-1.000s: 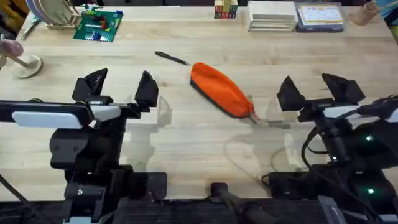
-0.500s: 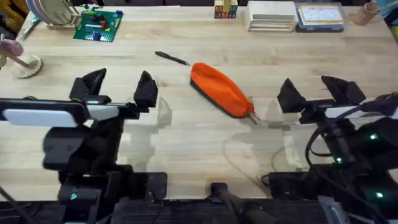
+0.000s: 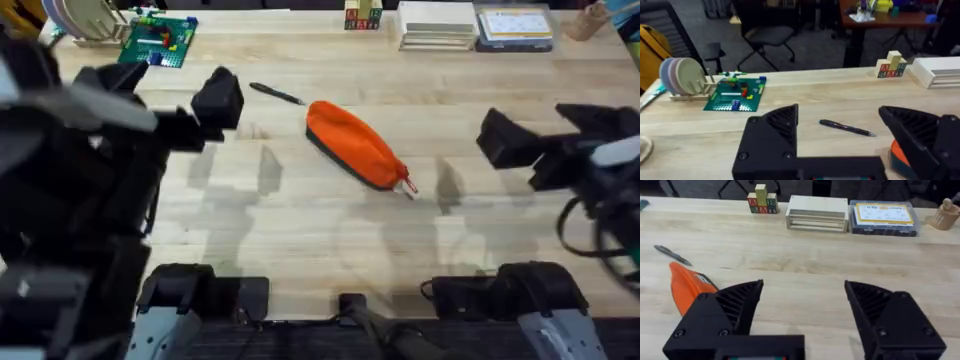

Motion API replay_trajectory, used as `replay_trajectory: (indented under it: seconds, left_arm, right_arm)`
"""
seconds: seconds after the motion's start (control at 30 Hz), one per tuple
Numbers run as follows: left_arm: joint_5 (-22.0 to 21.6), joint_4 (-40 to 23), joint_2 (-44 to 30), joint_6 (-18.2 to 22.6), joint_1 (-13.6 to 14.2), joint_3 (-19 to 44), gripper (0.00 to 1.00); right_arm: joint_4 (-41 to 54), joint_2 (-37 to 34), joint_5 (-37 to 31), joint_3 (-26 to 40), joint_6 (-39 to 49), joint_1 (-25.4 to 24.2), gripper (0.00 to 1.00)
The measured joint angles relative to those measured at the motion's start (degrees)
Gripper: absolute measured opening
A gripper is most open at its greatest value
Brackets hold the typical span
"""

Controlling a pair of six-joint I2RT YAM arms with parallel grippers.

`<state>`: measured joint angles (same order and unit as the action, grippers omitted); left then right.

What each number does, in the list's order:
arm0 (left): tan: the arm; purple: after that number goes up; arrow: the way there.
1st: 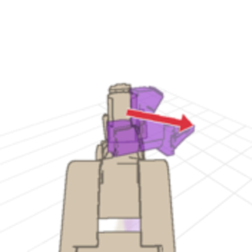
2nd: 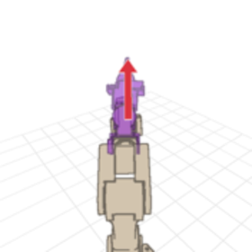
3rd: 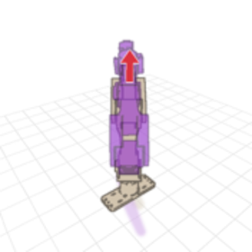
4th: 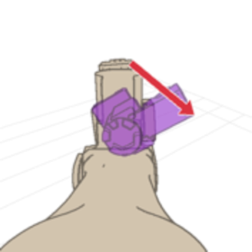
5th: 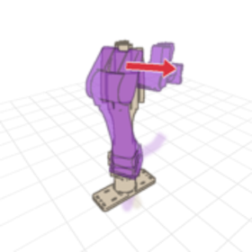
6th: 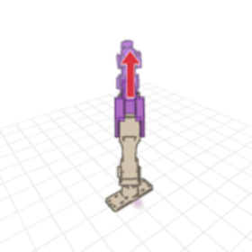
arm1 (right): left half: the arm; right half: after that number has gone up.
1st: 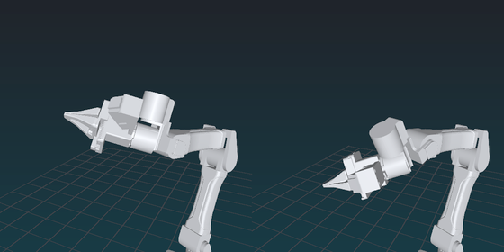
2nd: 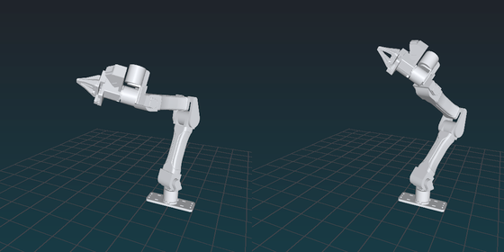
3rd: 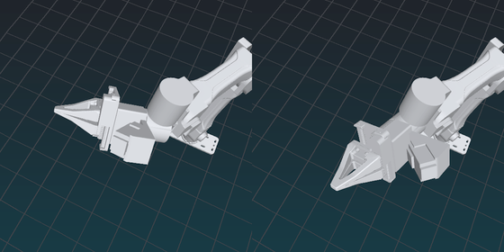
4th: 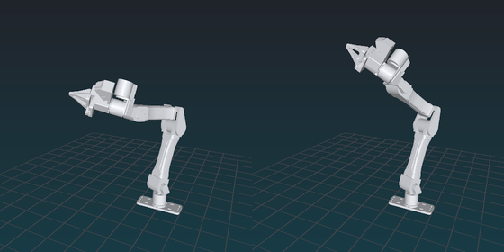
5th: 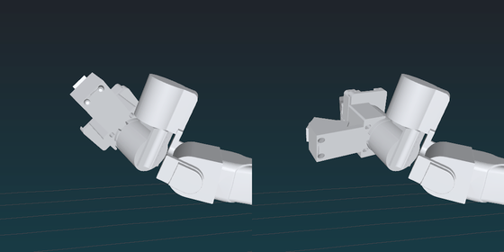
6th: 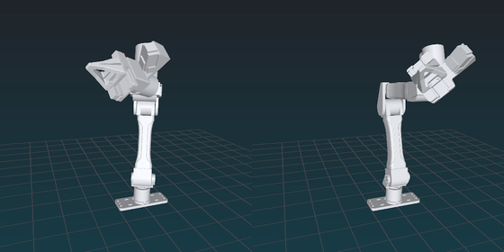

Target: Unzip the bag, pick up the pens from the table one at a time and place them inside, then zip the bag closed.

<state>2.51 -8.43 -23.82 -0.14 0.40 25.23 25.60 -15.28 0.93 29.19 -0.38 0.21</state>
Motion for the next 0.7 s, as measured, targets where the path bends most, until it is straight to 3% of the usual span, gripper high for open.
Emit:
replay_trajectory:
  seconds: [0.03,0.07,0.43,0.57,0.7]
  left_arm:
    - [0.4,0.0,-2.52,0.06,-0.01,1.51,0.994]
    - [1.41,-0.12,-9.53,0.14,0.0,5.92,0.994]
    - [8.22,-4.11,-31.69,0.55,0.0,23.03,0.993]
    - [10.28,-7.08,-38.08,2.94,0.0,28.69,0.993]
    - [11.49,-10.82,-43.98,7.94,1.23,33.62,0.993]
  right_arm:
    - [1.12,-1.84,0.0,2.06,-0.01,0.0,0.997]
    - [3.66,-7.3,0.01,7.94,0.0,0.0,0.998]
    - [10.97,-22.22,0.39,24.55,0.0,0.0,0.997]
    - [14.04,-24.79,0.39,28.19,-0.02,0.0,0.997]
    - [16.04,-25.47,0.42,29.98,-0.02,0.0,0.997]
